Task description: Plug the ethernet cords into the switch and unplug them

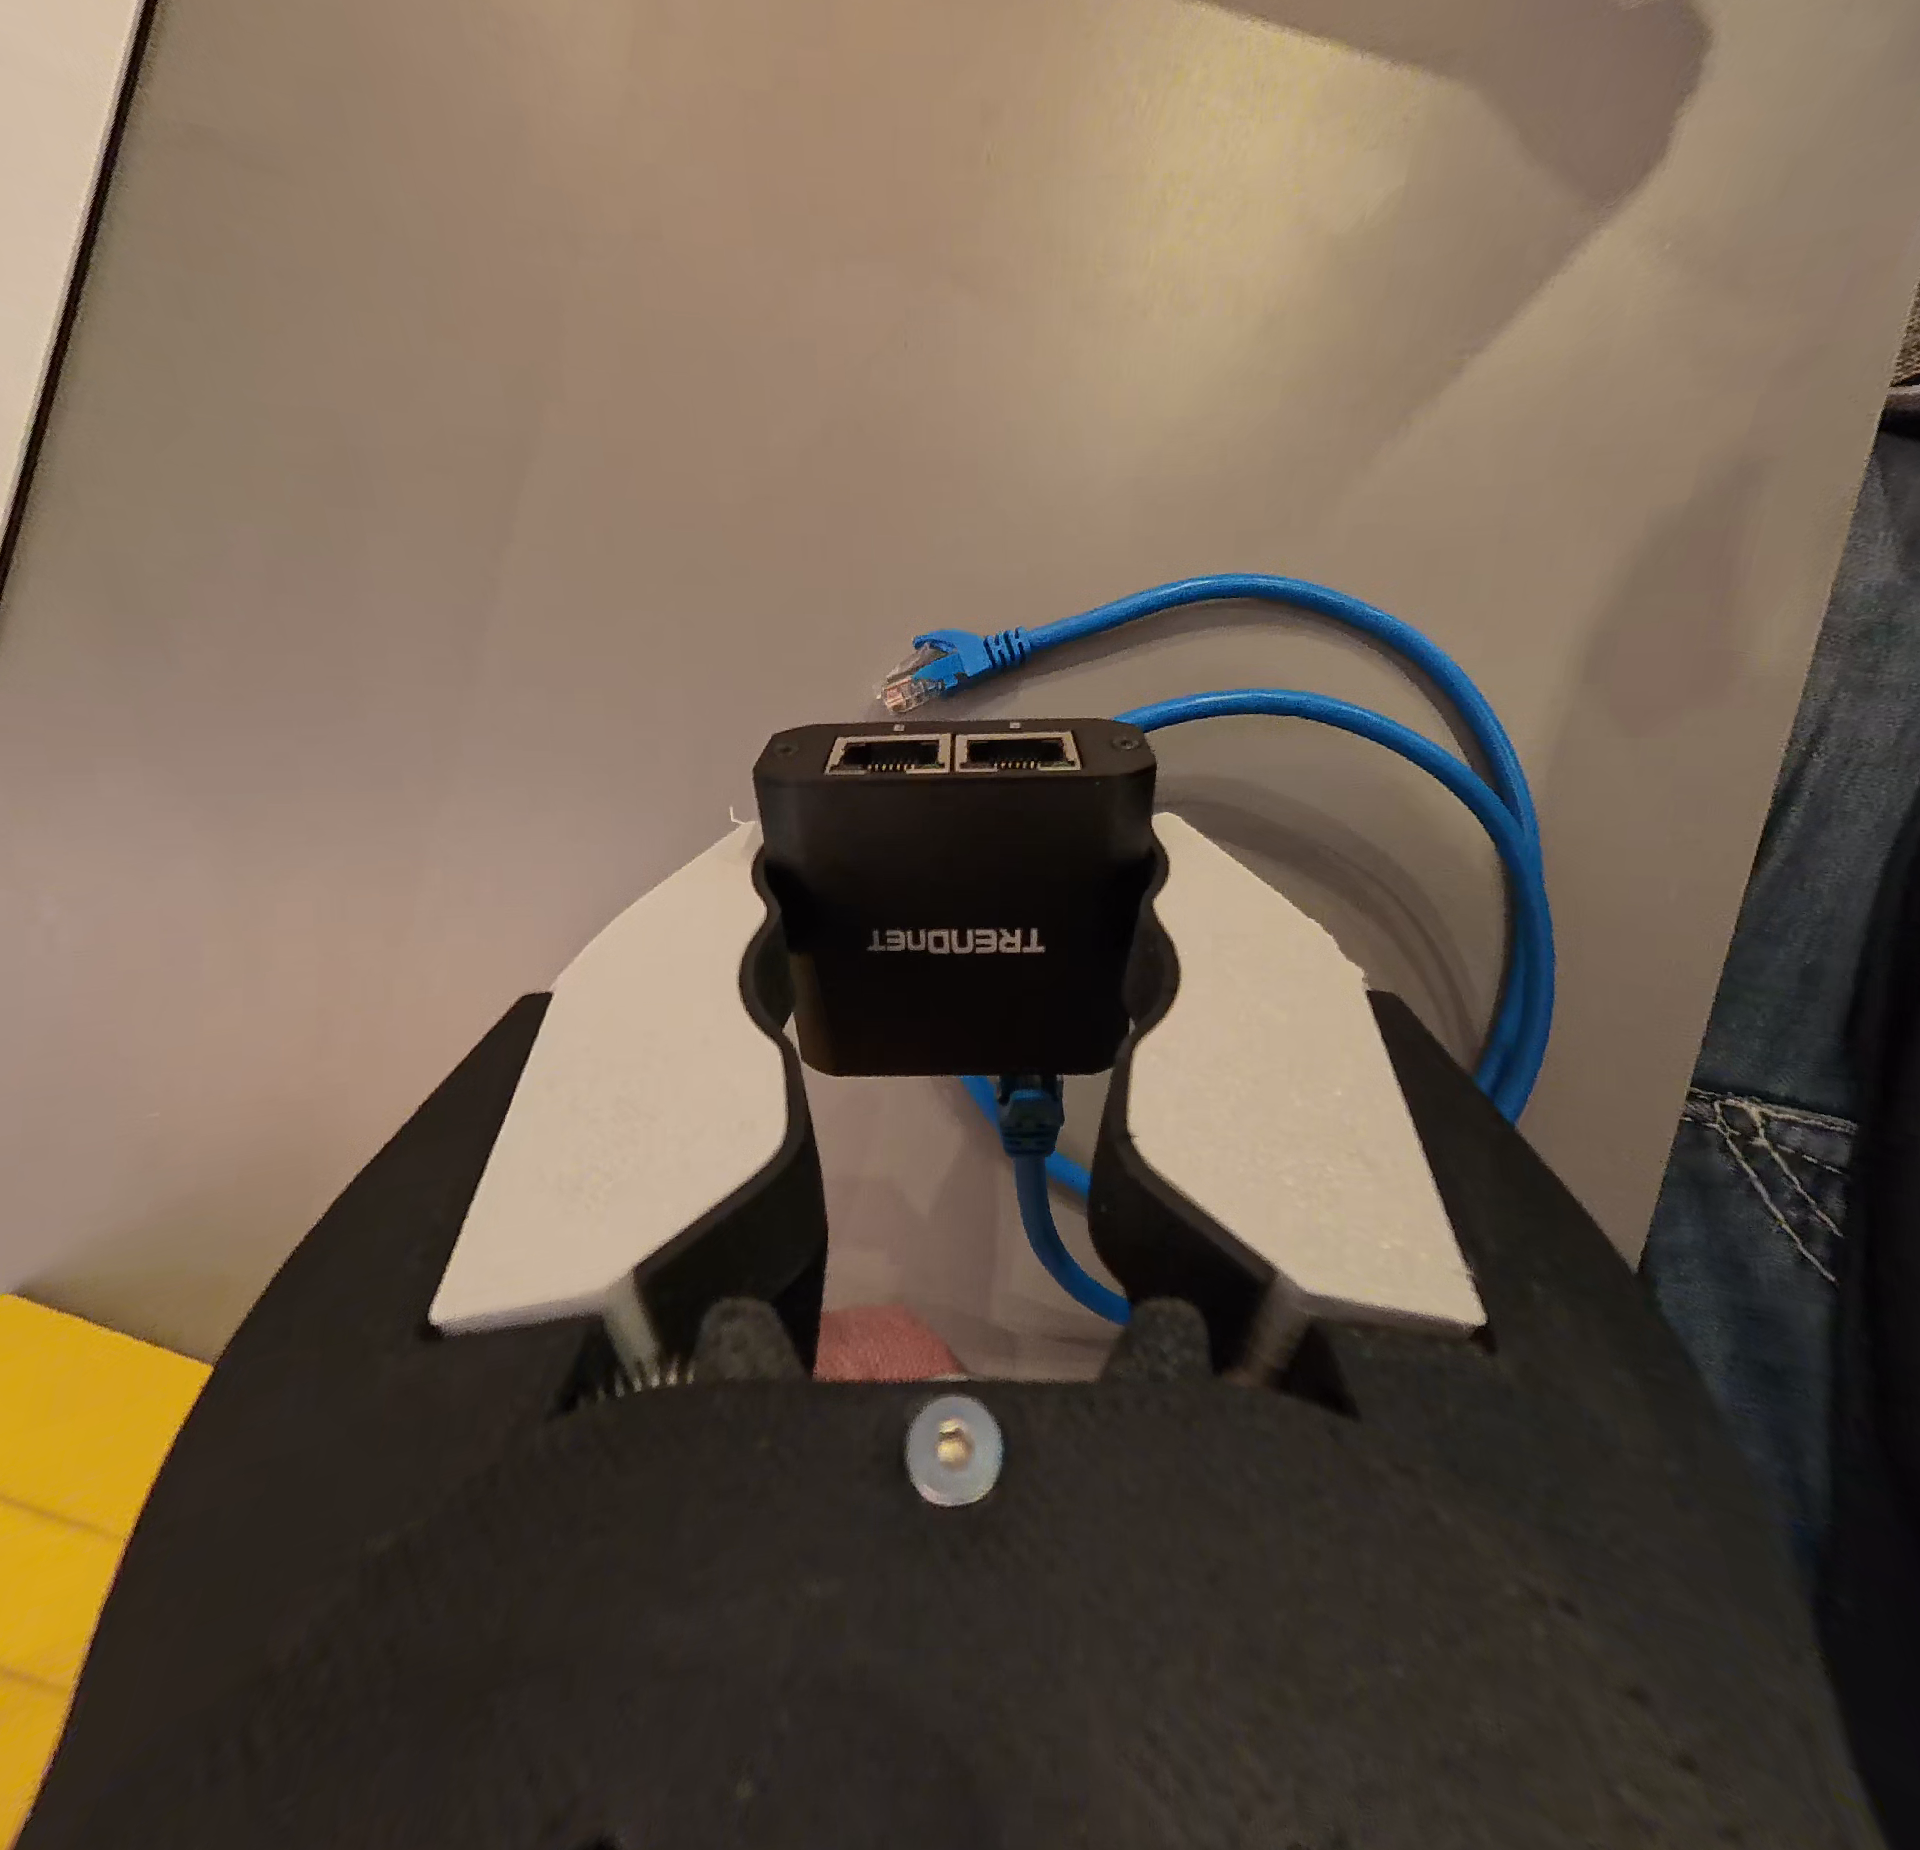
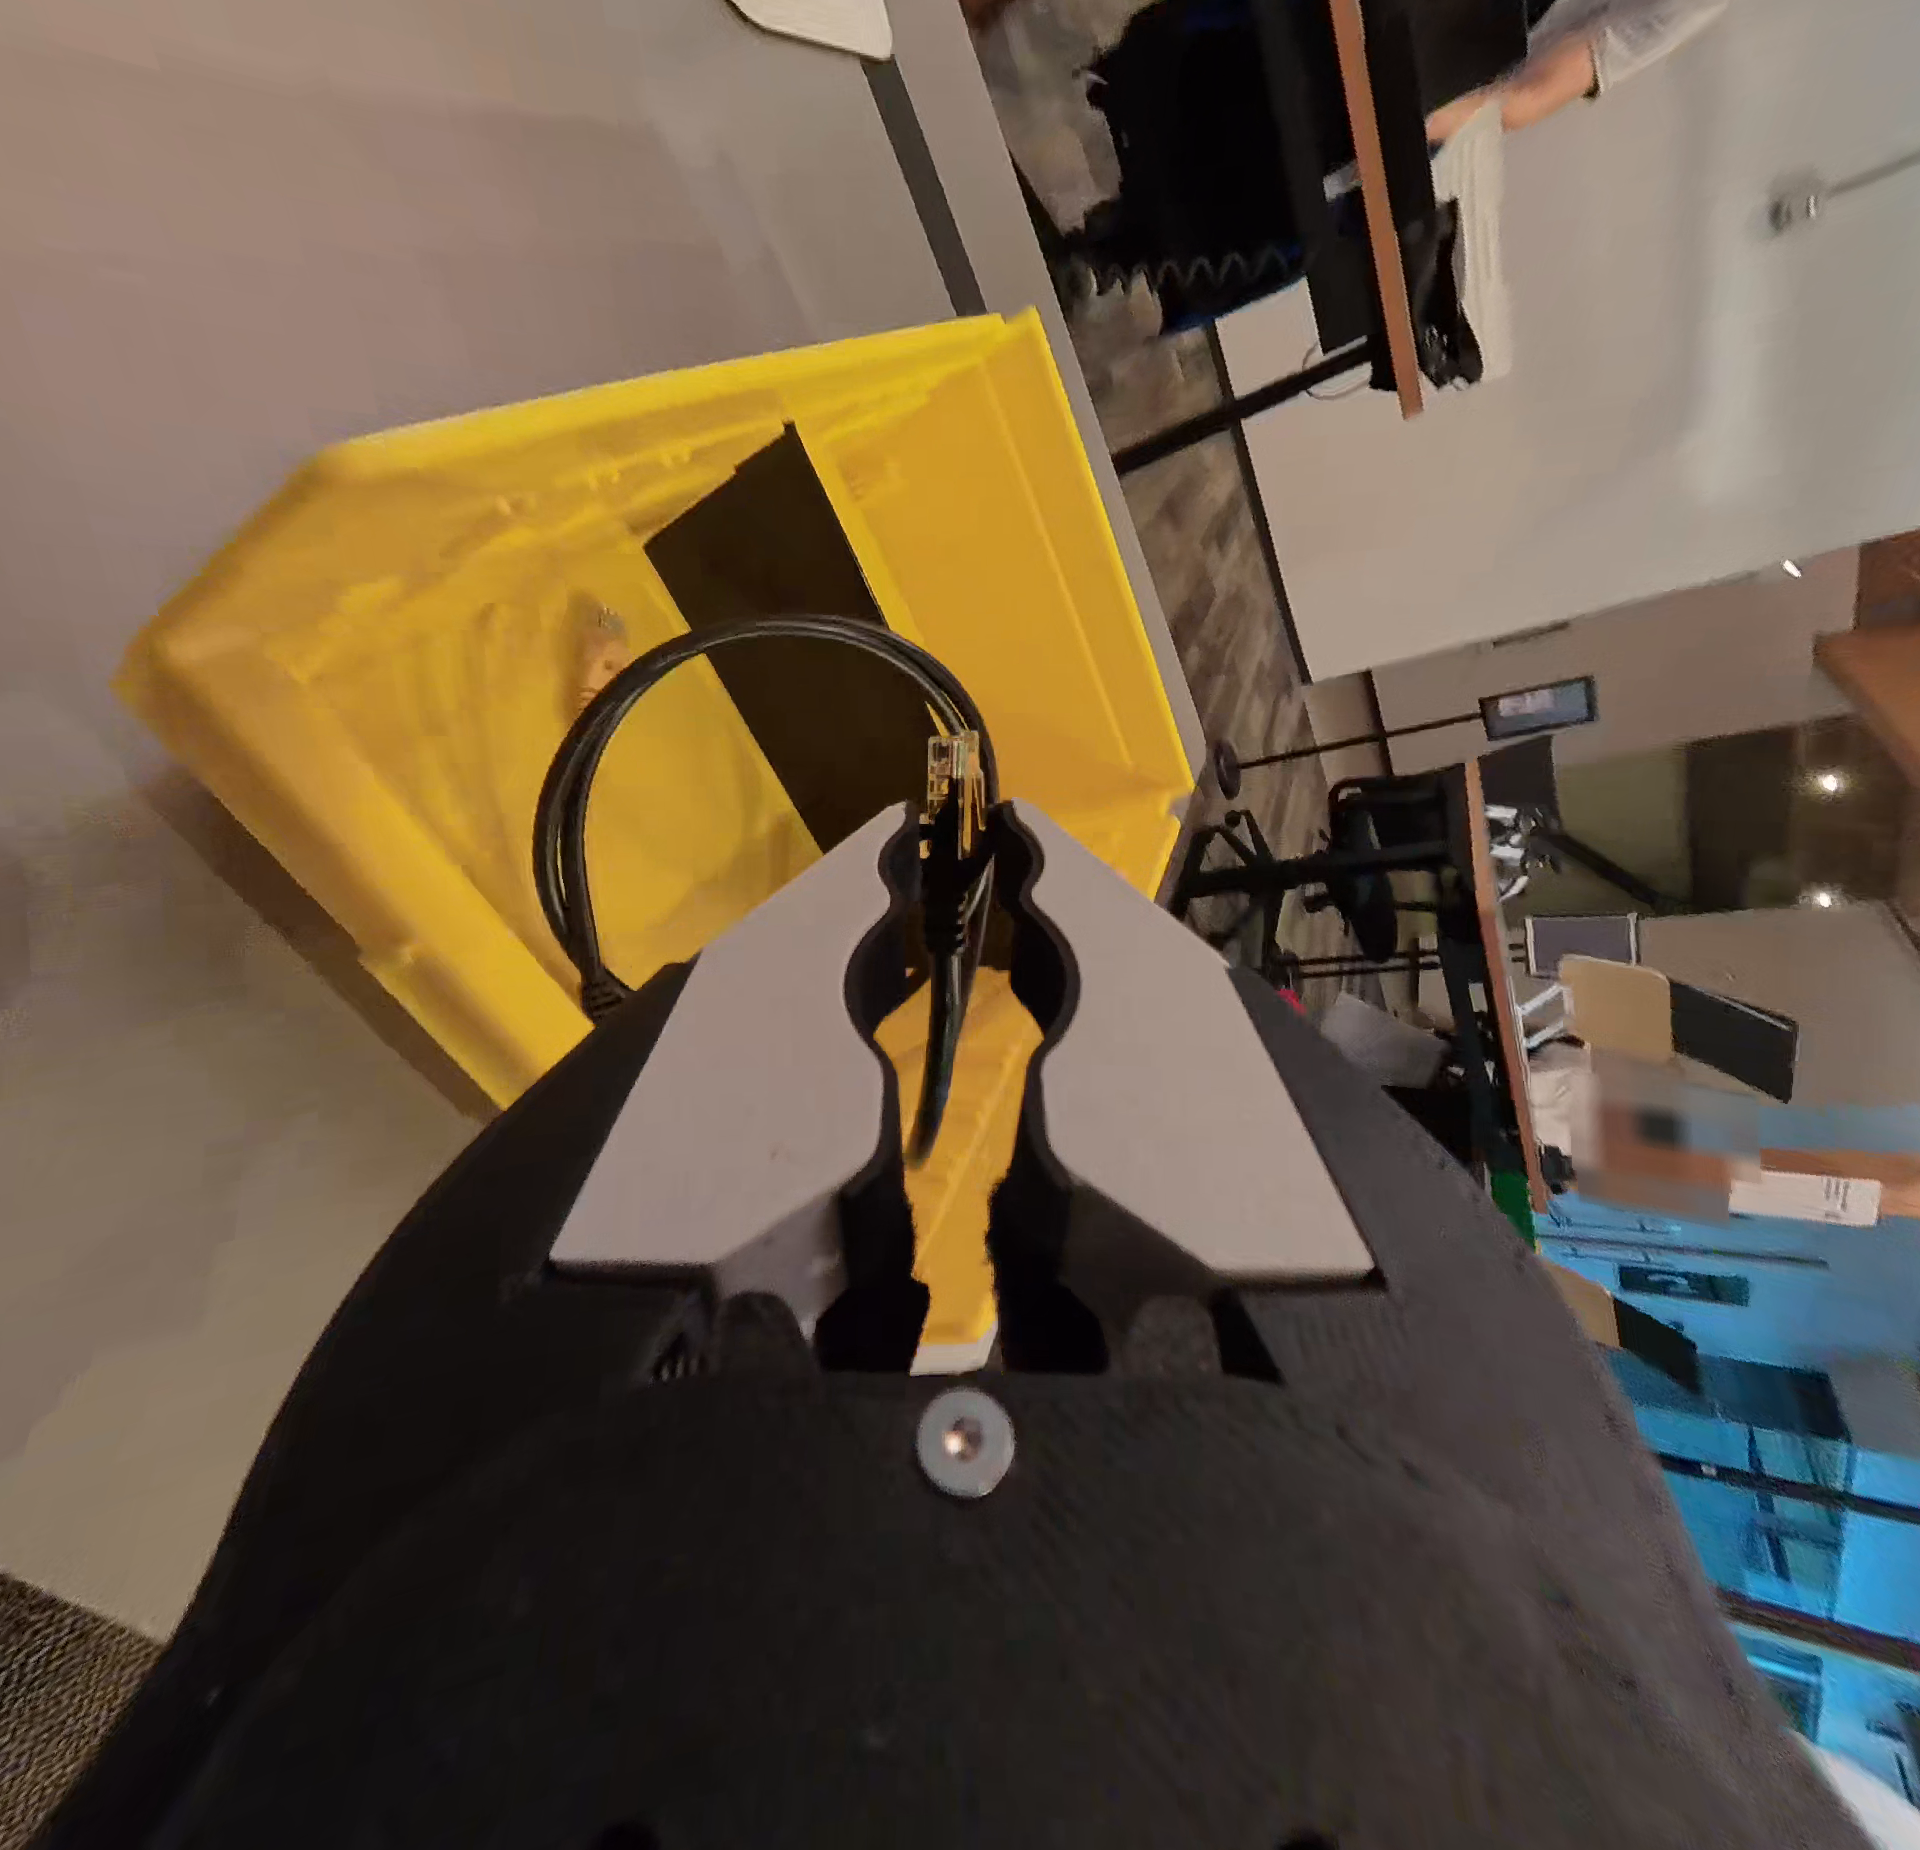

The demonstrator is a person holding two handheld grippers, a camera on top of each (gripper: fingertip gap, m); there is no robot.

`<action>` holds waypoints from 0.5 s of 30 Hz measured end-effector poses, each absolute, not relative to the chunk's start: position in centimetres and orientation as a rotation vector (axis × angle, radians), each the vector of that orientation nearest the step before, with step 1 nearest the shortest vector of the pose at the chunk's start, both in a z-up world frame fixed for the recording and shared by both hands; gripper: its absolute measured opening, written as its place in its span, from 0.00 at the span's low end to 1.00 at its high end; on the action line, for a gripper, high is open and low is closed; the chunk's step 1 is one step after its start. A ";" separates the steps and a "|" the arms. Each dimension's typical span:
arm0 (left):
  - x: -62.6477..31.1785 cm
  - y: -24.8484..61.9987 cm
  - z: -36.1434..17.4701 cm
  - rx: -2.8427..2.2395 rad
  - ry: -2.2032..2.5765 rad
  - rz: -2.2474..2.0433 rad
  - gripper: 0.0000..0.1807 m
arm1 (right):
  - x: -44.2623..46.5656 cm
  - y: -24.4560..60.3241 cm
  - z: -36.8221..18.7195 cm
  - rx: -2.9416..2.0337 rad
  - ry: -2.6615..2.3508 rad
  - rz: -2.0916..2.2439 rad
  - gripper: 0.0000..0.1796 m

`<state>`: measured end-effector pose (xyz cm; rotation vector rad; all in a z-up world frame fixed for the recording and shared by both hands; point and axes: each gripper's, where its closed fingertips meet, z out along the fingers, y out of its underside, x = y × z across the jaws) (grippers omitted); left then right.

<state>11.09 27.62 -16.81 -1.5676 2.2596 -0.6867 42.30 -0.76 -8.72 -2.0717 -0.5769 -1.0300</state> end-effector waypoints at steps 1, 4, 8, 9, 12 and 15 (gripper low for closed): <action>11.1 27.7 -16.8 -1.568 2.258 -0.687 0.34 | 42.0 -1.0 -9.0 -2.088 -0.574 -1.004 0.07; 11.1 27.7 -16.9 -1.569 2.257 -0.689 0.34 | 42.3 -1.5 -11.6 -2.200 -0.543 -0.920 0.07; 11.4 27.5 -16.8 -1.561 2.260 -0.687 0.34 | 42.7 -0.5 -14.2 -2.253 -0.487 -0.866 0.12; 11.4 27.5 -16.7 -1.558 2.259 -0.684 0.34 | 43.1 -0.5 -14.7 -2.289 -0.466 -0.862 0.13; 11.4 27.7 -16.3 -1.559 2.243 -0.682 0.34 | 42.4 -0.3 -14.8 -2.308 -0.470 -0.828 0.28; 11.3 28.1 -16.1 -1.562 2.230 -0.674 0.34 | 42.0 -0.7 -13.7 -2.324 -0.442 -0.804 0.35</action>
